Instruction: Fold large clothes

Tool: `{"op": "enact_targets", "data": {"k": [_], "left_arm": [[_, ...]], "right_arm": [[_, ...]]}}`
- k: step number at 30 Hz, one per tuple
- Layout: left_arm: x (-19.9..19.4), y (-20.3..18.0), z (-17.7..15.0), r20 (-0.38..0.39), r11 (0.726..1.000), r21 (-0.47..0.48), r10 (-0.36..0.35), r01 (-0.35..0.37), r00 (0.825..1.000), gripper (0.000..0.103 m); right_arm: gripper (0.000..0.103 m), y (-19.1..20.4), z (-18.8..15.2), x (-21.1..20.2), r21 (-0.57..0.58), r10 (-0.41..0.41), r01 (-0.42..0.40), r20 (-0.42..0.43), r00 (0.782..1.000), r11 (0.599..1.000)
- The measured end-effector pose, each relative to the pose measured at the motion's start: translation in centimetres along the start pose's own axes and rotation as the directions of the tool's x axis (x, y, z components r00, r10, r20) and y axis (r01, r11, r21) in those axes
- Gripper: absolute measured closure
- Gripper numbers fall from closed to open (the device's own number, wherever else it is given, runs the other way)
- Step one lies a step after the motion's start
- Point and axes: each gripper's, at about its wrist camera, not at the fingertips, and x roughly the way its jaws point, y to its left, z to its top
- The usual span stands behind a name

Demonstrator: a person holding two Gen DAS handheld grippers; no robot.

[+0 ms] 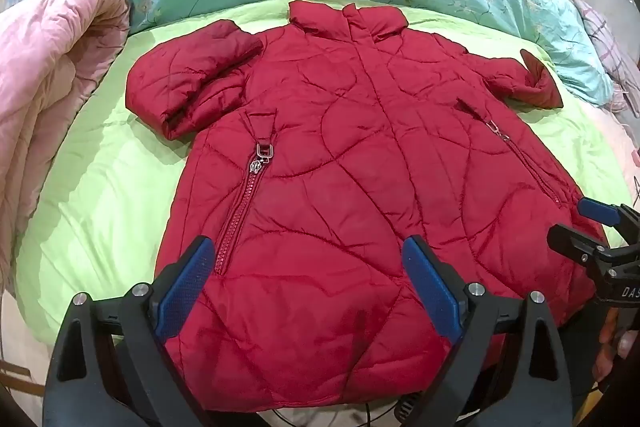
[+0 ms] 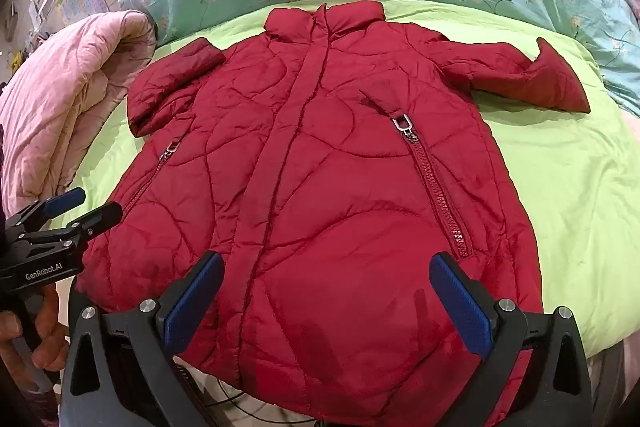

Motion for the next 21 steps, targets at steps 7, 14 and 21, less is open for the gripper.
{"op": "enact_targets", "data": {"k": [7, 14, 21], "left_arm": [[-0.20, -0.35, 0.20, 0.003, 1.000, -0.003, 0.000, 0.000, 1.000, 0.007], [-0.87, -0.56, 0.16, 0.010, 1.000, 0.002, 0.007, -0.007, 1.000, 0.007], [-0.99, -0.52, 0.14, 0.011, 1.000, 0.004, 0.008, -0.008, 1.000, 0.007]], "right_arm": [[0.000, 0.30, 0.22, -0.36, -0.005, 0.003, -0.003, 0.005, 1.000, 1.000], [0.000, 0.56, 0.59, -0.72, -0.013, 0.008, -0.008, 0.010, 1.000, 1.000], [0.000, 0.60, 0.54, -0.73, -0.013, 0.010, -0.010, 0.010, 1.000, 1.000]]}}
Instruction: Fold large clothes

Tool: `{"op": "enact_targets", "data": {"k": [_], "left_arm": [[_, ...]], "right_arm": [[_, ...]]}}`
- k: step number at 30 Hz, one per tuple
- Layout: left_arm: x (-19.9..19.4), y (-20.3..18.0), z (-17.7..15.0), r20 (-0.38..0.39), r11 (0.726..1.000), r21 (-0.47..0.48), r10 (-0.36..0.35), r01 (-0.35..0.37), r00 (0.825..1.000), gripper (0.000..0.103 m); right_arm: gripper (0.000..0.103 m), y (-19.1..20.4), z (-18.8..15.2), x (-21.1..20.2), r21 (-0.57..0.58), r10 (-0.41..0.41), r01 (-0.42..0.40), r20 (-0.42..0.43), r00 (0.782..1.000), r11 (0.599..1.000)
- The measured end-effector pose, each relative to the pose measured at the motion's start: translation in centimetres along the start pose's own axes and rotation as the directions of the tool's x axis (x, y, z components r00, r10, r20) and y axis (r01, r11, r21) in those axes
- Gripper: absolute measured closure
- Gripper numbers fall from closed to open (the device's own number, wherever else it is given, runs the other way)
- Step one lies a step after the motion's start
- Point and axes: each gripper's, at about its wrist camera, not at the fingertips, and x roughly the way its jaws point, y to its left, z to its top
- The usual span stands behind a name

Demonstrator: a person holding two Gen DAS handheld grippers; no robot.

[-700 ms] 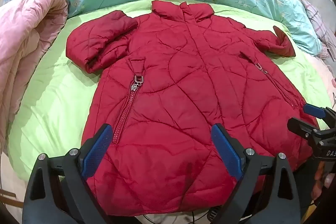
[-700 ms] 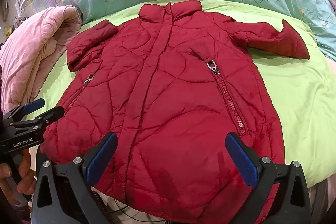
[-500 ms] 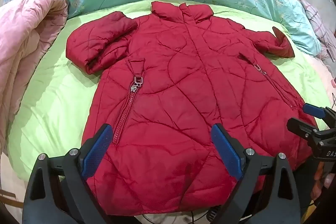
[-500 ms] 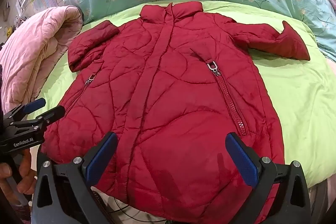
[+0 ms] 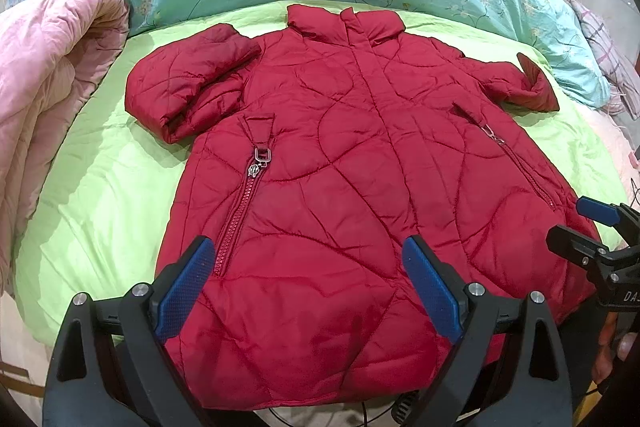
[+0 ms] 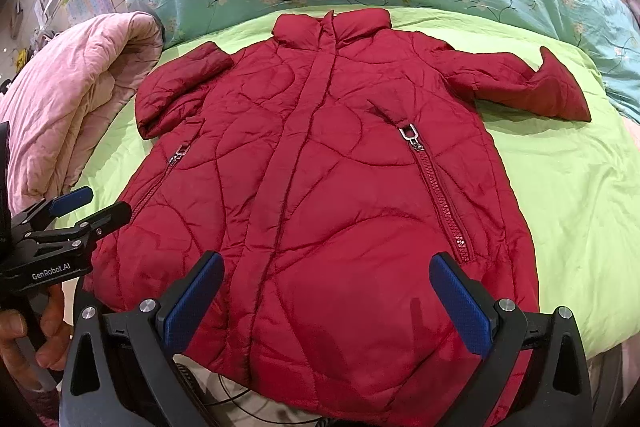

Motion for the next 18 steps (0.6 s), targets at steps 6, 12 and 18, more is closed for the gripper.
{"op": "enact_targets", "data": {"k": [6, 12, 18], "left_arm": [[-0.04, -0.33, 0.13, -0.005, 1.000, 0.002, -0.004, 0.004, 1.000, 0.007], [0.22, -0.42, 0.14, -0.019, 1.000, -0.001, -0.008, 0.008, 1.000, 0.007], [0.68, -0.51, 0.19, -0.024, 1.000, 0.000, -0.011, 0.011, 1.000, 0.007]], "right_arm": [[0.000, 0.01, 0.05, 0.02, -0.001, 0.000, 0.000, -0.004, 1.000, 1.000], [0.000, -0.02, 0.03, 0.05, -0.001, 0.000, 0.000, -0.005, 1.000, 1.000], [0.000, -0.06, 0.04, 0.17, 0.001, 0.001, -0.001, -0.009, 1.000, 1.000]]}}
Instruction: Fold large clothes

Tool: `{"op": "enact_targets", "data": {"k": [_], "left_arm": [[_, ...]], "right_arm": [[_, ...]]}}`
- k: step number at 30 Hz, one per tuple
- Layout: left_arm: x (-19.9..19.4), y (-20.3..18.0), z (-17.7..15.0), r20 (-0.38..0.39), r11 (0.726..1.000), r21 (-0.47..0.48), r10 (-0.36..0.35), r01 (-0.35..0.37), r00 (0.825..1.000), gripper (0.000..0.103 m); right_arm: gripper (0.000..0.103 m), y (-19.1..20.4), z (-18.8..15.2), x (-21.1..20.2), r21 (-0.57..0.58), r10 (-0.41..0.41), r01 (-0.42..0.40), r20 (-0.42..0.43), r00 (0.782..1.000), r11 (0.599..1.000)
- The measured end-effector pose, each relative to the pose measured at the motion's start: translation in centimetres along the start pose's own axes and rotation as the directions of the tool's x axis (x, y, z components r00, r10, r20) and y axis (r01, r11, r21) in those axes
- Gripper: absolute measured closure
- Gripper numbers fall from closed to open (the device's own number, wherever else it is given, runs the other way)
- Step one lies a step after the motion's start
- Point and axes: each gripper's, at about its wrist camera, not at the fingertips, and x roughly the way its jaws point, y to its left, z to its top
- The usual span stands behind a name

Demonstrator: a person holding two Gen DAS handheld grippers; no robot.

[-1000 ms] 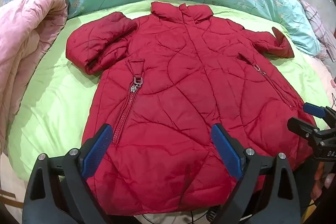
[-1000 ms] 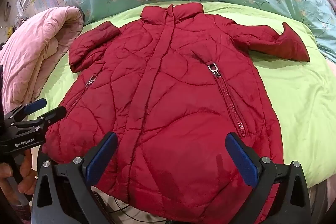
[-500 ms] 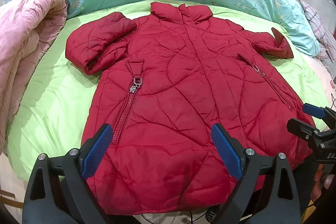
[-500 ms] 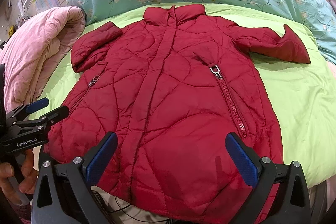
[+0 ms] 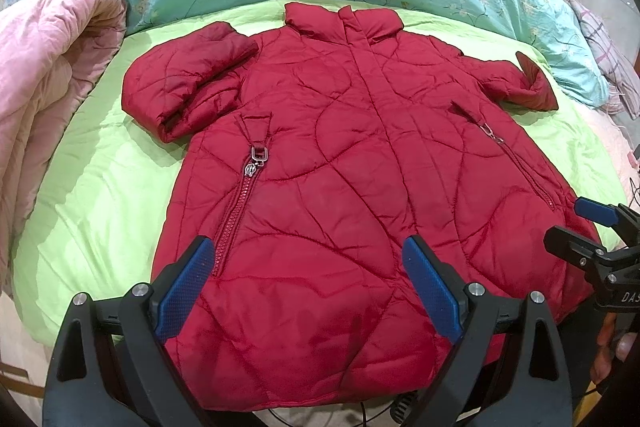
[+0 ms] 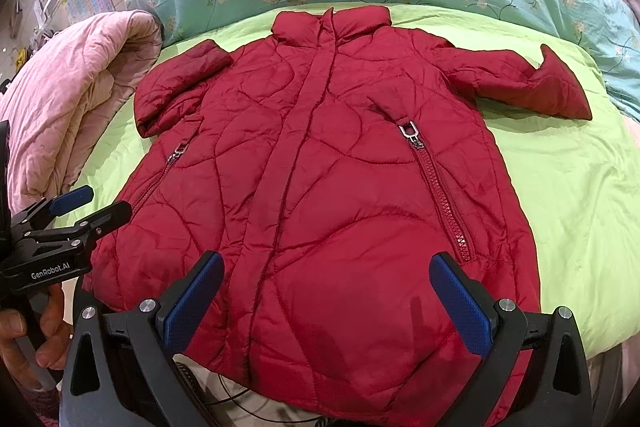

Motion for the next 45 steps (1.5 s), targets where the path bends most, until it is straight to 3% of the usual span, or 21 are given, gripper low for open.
{"op": "enact_targets", "data": {"k": [12, 16, 30, 45], "left_arm": [[0.8, 0.3, 0.0, -0.054, 1.000, 0.000, -0.007, 0.007, 0.999, 0.007], [1.0, 0.5, 0.2, -0.115, 1.000, -0.007, -0.016, 0.015, 0.993, 0.007], [2.3, 0.9, 0.5, -0.121, 1.000, -0.016, -0.027, 0.025, 0.992, 0.007], [4.6, 1.5, 1.8, -0.130, 0.999, -0.032, -0.020, 0.016, 0.991, 0.007]], "right_arm": [[0.000, -0.1, 0.0, 0.2, 0.002, -0.001, 0.001, -0.004, 1.000, 1.000], [0.000, -0.3, 0.0, 0.6, 0.005, -0.001, 0.001, -0.009, 1.000, 1.000], [0.000, -1.4, 0.9, 1.0, 0.027, 0.002, -0.001, -0.012, 1.000, 1.000], [0.000, -8.1, 4.9, 1.2, 0.119, -0.097, 0.091, 0.038, 0.995, 0.989]]}}
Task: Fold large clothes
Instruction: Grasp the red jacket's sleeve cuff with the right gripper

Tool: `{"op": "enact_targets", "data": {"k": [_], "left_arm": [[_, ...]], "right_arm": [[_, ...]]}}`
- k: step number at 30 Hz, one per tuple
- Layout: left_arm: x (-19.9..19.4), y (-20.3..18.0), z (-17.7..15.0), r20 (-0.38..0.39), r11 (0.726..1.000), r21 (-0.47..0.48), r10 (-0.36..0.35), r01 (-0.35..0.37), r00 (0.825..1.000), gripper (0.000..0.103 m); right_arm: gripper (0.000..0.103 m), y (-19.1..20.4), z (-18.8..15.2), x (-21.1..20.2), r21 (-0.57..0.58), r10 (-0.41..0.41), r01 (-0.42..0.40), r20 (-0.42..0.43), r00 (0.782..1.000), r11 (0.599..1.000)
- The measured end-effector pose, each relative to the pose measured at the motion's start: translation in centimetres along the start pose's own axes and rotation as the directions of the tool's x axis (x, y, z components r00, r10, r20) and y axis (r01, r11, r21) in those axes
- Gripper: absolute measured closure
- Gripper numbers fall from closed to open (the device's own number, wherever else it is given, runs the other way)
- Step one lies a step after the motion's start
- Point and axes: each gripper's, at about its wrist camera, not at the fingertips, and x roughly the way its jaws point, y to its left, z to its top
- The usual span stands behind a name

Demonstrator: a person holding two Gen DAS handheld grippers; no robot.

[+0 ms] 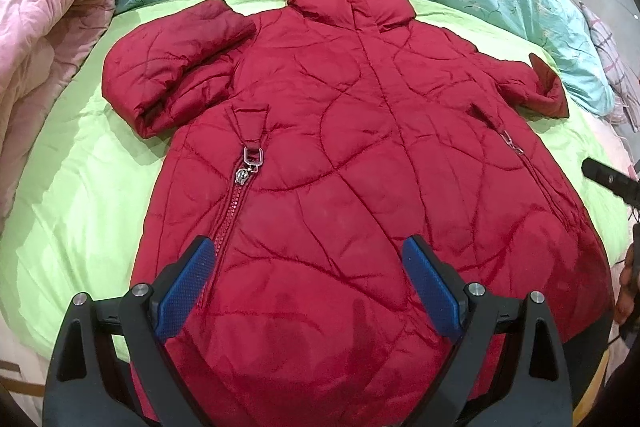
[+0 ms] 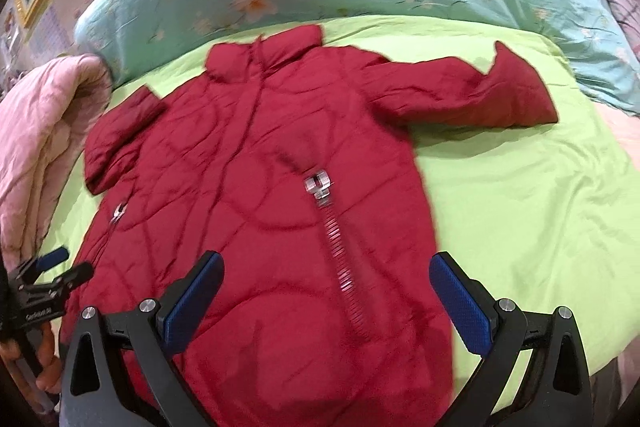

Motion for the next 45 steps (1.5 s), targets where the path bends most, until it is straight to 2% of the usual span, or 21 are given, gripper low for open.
{"op": "enact_targets", "data": {"k": [8, 15, 18, 23, 25, 26, 33, 36, 37, 38, 39, 40, 43, 45], "left_arm": [[1.0, 0.0, 1.5, 0.008, 1.000, -0.004, 0.005, -0.005, 1.000, 0.007], [2.3, -0.1, 3.5, 0.013, 0.999, 0.013, 0.048, -0.048, 0.999, 0.007], [2.8, -0.2, 4.1, 0.016, 0.999, 0.009, 0.041, -0.041, 0.999, 0.007], [3.6, -0.3, 4.6, 0.008, 1.000, 0.001, 0.018, -0.018, 1.000, 0.007], [4.1, -0.4, 4.8, -0.003, 1.000, -0.005, 0.008, -0.008, 1.000, 0.007], [4.4, -0.4, 4.8, -0.009, 1.000, -0.010, 0.001, -0.001, 1.000, 0.007], [5.7, -0.5, 5.4, -0.030, 0.999, -0.038, -0.029, 0.028, 0.999, 0.007], [6.0, -0.4, 5.5, -0.034, 0.999, -0.031, -0.012, 0.011, 0.999, 0.007], [6.2, -0.3, 5.6, -0.036, 1.000, -0.028, -0.004, 0.003, 0.999, 0.007], [6.3, -0.2, 5.7, -0.039, 0.999, -0.031, -0.005, 0.004, 0.999, 0.007], [6.4, -0.1, 5.8, -0.041, 1.000, -0.027, 0.008, -0.009, 0.999, 0.007], [6.5, 0.0, 5.8, -0.042, 1.000, -0.030, 0.007, -0.008, 0.999, 0.007], [6.7, 0.2, 5.9, -0.045, 1.000, -0.027, 0.015, -0.016, 0.999, 0.007], [6.5, 0.2, 5.9, -0.043, 1.000, -0.029, 0.009, -0.010, 0.999, 0.007]], "right_arm": [[0.000, -4.0, 2.9, 1.3, 0.038, -0.091, 0.090, 0.025, 0.996, 0.995], [0.000, -9.2, 7.4, 2.7, 0.119, -0.149, 0.141, 0.061, 0.987, 0.983], [0.000, -11.7, 9.4, 3.8, 0.151, -0.173, 0.162, 0.064, 0.983, 0.975], [0.003, -16.0, 13.3, 6.2, 0.177, -0.262, 0.251, 0.043, 0.964, 0.952], [0.013, -17.8, 15.0, 7.4, 0.200, -0.287, 0.276, 0.027, 0.958, 0.940], [0.015, -18.4, 15.5, 7.8, 0.207, -0.295, 0.285, 0.019, 0.955, 0.936], [0.020, -21.9, 19.4, 12.8, 0.204, -0.378, 0.383, -0.066, 0.923, 0.901], [0.031, -23.0, 19.9, 15.1, 0.192, -0.405, 0.422, -0.120, 0.906, 0.886], [0.038, -23.3, 19.9, 15.7, 0.186, -0.409, 0.428, -0.133, 0.903, 0.884], [0.046, -23.3, 19.8, 16.0, 0.185, -0.409, 0.429, -0.138, 0.902, 0.884], [0.065, -23.4, 19.9, 16.2, 0.182, -0.402, 0.421, -0.134, 0.906, 0.888], [0.077, -23.1, 19.9, 16.2, 0.171, -0.409, 0.426, -0.124, 0.904, 0.888], [0.088, -21.9, 19.9, 15.7, 0.144, -0.434, 0.441, -0.083, 0.897, 0.886], [0.091, -21.1, 20.0, 15.1, 0.142, -0.418, 0.422, -0.054, 0.907, 0.896]]}}
